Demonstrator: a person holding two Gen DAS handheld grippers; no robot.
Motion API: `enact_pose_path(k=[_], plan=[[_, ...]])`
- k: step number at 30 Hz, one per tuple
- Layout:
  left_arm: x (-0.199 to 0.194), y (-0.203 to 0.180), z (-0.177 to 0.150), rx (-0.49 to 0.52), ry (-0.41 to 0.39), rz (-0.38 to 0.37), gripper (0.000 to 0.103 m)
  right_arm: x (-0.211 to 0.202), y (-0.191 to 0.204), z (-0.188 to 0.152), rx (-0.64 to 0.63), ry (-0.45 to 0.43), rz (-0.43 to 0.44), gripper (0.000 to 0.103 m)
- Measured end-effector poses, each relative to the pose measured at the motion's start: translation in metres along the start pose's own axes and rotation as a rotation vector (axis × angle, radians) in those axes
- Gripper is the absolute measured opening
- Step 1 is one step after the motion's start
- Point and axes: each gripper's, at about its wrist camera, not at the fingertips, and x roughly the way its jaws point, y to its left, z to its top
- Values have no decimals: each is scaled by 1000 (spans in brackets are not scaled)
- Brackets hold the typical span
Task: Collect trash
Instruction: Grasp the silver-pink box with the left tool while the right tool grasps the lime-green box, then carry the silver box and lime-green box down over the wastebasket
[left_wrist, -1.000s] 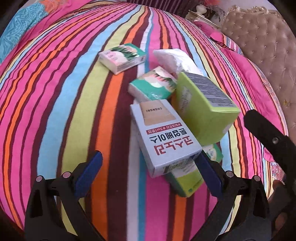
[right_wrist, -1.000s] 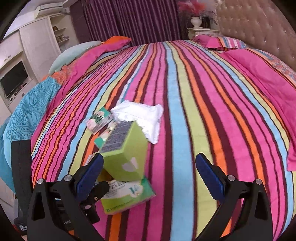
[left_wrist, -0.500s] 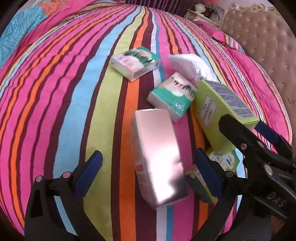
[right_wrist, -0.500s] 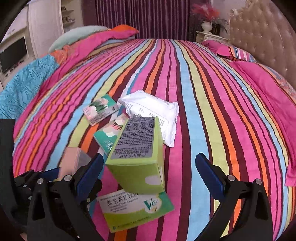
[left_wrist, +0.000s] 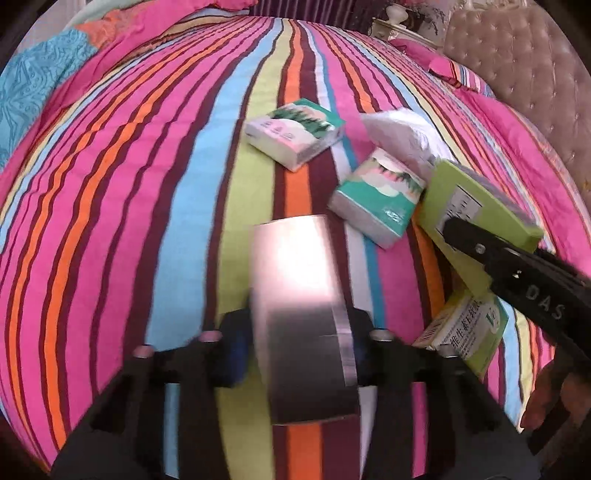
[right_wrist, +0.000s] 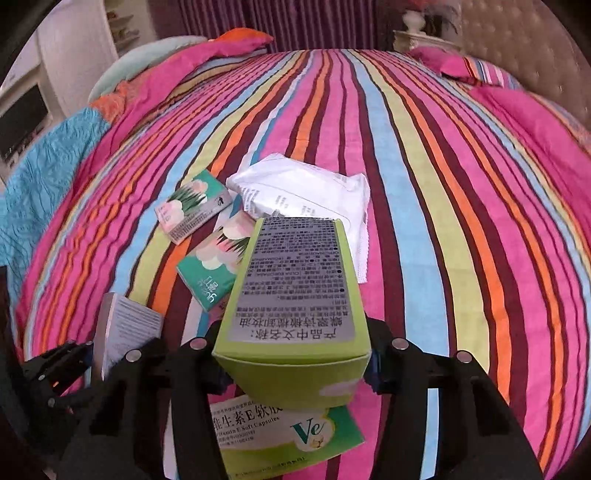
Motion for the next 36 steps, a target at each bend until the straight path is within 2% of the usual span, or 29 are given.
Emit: enact_pose_path(k=[2,11,23,36], plan=[[-2,9,2,-25,20,-44,33,-7,-5,-4,32,-1,24,50],[-23,17,-14,-14,32,-102,32,-48,-24,-26,118,-38,52,50],[-68,37,-52,-7,7,-106,32,-100,-49,-78,235,-86,53,50],[-100,50,-100,37,11,-107,32,-123,-45,-120,257,-77,48,50]])
